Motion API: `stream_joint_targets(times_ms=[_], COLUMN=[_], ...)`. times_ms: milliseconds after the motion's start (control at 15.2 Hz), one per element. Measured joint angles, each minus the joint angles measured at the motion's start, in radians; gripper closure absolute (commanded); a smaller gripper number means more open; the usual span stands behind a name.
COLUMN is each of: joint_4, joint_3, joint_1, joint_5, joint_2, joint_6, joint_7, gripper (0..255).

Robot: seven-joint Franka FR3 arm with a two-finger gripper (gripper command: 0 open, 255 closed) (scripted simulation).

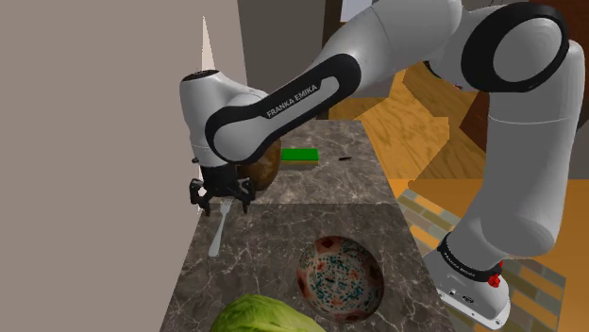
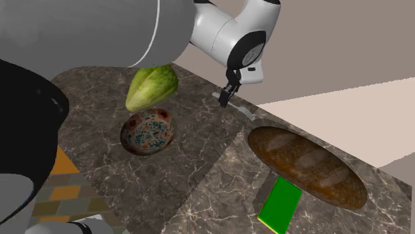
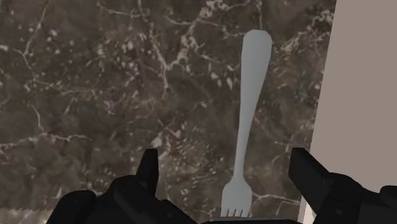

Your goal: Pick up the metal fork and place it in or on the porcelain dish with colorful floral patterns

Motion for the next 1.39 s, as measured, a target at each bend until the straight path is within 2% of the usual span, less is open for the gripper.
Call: stream_joint_targets(times_ms=[198, 660, 1056, 1122, 1386], joint_4=[0.086, 0.064, 0.062, 0.062, 0.062], joint_3=[-0.023, -0.04, -0.041, -0.041, -0.041], joint_1=[0.042, 0.063, 0.066, 0.066, 0.066], joint_5=[-0.036, -0.063, -0.066, -0.066, -0.066], joint_2=[0.078, 0.131, 0.135, 0.135, 0.135], joint_6=[-0.007, 0.064, 0.071, 0.071, 0.071], joint_7=[0.056, 0.078, 0.081, 0.081, 0.081], gripper=[0, 0, 0, 255, 255])
